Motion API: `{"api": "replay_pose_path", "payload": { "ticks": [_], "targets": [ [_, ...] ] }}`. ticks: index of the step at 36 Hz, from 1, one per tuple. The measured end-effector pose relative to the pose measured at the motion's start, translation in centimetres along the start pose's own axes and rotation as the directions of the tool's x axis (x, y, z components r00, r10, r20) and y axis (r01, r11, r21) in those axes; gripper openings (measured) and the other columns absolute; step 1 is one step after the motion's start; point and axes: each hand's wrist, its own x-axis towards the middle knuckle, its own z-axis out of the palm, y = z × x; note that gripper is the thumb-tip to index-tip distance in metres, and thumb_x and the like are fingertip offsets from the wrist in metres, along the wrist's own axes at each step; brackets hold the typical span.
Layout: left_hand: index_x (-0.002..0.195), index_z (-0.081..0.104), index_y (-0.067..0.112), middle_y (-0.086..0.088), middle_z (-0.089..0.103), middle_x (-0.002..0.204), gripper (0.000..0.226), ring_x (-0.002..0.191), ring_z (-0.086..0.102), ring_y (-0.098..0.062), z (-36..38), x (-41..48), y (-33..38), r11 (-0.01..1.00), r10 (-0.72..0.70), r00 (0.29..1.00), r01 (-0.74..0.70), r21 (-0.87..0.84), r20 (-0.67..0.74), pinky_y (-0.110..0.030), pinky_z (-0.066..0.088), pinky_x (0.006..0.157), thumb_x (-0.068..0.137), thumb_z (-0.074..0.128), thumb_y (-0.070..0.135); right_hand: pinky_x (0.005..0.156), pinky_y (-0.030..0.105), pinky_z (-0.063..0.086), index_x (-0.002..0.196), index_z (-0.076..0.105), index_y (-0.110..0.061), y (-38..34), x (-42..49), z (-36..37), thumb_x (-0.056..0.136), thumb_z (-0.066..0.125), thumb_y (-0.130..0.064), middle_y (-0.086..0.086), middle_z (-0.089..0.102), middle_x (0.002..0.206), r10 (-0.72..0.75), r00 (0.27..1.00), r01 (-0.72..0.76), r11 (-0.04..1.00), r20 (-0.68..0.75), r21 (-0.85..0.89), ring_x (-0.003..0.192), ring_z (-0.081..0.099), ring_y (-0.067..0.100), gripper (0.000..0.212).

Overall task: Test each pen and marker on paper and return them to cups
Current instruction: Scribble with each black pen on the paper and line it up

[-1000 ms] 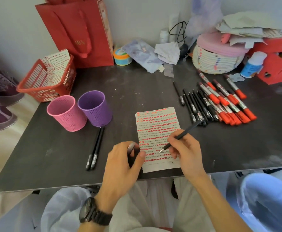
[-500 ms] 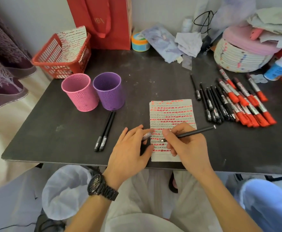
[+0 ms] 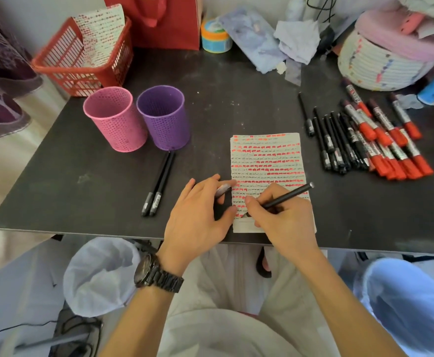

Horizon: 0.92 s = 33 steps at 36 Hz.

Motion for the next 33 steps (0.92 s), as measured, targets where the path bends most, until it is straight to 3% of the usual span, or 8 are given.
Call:
{"api": "replay_pose_path", "payload": {
  "ticks": [11,15,20,28,33],
  "targets": [
    [0.14,0.05,0.033,0.015,0.062,0.122,0.05,0.144,0.032,0.003,0.0,0.01,-0.06,1.0,-0.006,1.0,0.006,0.009,0.003,-0.017,0.002,0.121,0.092,0.066,0.038,0.053,0.014,0.045,0.072,0.057,-0.025,-0.03,0.03,0.16,0.089,0.075,-0.022,-0.01,0.064,0.058,-0.013,1.0,0.013,0.999,0.015,-0.044,0.055,0.065,0.013,0.025],
    [0.14,0.05,0.034,0.016,0.061,0.125,0.05,0.144,0.033,0.003,-0.05,-0.01,-0.02,1.0,-0.01,1.0,0.01,0.005,0.007,-0.02,0.005,0.122,0.092,0.065,0.04,0.053,0.024,0.049,0.072,0.058,-0.026,-0.02,0.09,0.14,0.088,0.075,-0.022,-0.01,0.064,0.059,-0.009,1.0,0.01,0.998,0.016,-0.057,0.056,0.065,0.015,0.024],
    [0.14,0.05,0.034,0.015,0.06,0.131,0.051,0.144,0.032,0.003,-0.15,0.05,0.11,1.0,-0.014,1.0,0.014,0.003,0.004,-0.02,0.005,0.122,0.092,0.065,0.04,0.053,0.024,0.049,0.072,0.057,-0.026,0.02,0.1,0.12,0.089,0.075,-0.021,-0.009,0.064,0.059,-0.002,1.0,0.003,0.999,0.019,-0.048,0.056,0.065,0.014,0.025],
    [0.137,0.052,0.033,0.018,0.057,0.099,0.048,0.143,0.032,0.005,0.03,-0.06,-0.06,1.0,-0.027,1.0,0.027,0.001,-0.008,-0.023,0.01,0.123,0.092,0.067,0.037,0.056,0.034,0.05,0.071,0.056,-0.024,0.04,0.12,0.07,0.089,0.074,-0.021,-0.007,0.063,0.059,0.012,1.0,-0.011,0.999,0.018,-0.048,0.055,0.062,0.016,0.026],
    [0.138,0.051,0.033,0.02,0.057,0.108,0.049,0.143,0.032,0.004,-0.01,-0.02,0.1,1.0,-0.025,1.0,0.025,-0.003,-0.007,-0.02,0.006,0.122,0.092,0.067,0.038,0.054,0.027,0.049,0.068,0.056,-0.024,0.07,0.14,0.05,0.089,0.074,-0.02,-0.008,0.064,0.06,-0.003,1.0,0.004,0.998,0.009,-0.058,0.056,0.062,0.014,0.028]
  ]
}}
